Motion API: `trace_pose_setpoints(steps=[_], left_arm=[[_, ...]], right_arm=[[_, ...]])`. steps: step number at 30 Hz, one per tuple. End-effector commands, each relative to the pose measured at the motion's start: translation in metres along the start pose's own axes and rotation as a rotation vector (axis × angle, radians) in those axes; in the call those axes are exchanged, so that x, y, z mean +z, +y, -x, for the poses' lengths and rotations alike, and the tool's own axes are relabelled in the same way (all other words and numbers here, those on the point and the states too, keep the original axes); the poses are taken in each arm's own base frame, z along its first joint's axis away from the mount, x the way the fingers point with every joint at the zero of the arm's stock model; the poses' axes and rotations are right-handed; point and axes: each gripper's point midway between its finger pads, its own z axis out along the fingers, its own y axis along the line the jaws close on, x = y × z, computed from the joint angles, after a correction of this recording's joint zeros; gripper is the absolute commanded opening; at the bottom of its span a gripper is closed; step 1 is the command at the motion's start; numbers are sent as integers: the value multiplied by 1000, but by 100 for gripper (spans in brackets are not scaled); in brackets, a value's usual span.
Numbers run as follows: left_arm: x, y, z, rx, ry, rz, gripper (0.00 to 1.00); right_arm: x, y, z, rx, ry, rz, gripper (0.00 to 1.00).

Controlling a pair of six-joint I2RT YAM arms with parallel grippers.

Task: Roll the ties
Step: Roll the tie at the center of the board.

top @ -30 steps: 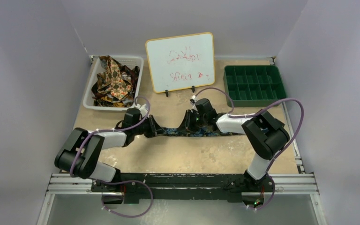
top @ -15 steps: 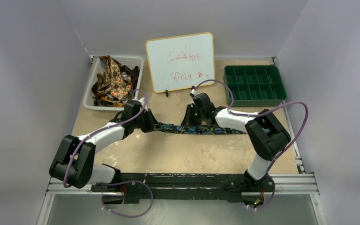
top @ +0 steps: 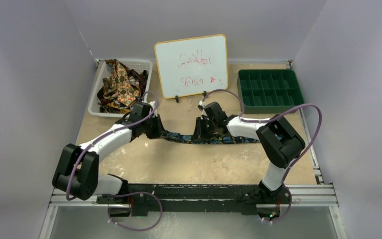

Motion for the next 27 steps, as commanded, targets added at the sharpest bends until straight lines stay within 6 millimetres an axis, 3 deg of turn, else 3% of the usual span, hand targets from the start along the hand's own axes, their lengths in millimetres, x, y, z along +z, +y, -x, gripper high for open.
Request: trace_pose_setpoints(steps=[1,7,16,22,27], left_arm=[[-16,0,23,102,-59,68,0],[-28,7,25,161,-65,158,0],[-37,-17,32,337,-61,277,0],[-39,-20,31,355,-51,337,0],[-39,-15,28,365,-35,370,0]], right_arm=[[0,22,3,-82,33,78,18],[-25,44,27,-91,-57,91,25],[-21,72,42,11,-110,233,21],[-10,90,47,70,-95,336,17],[7,94,39,86,-54,356,15]])
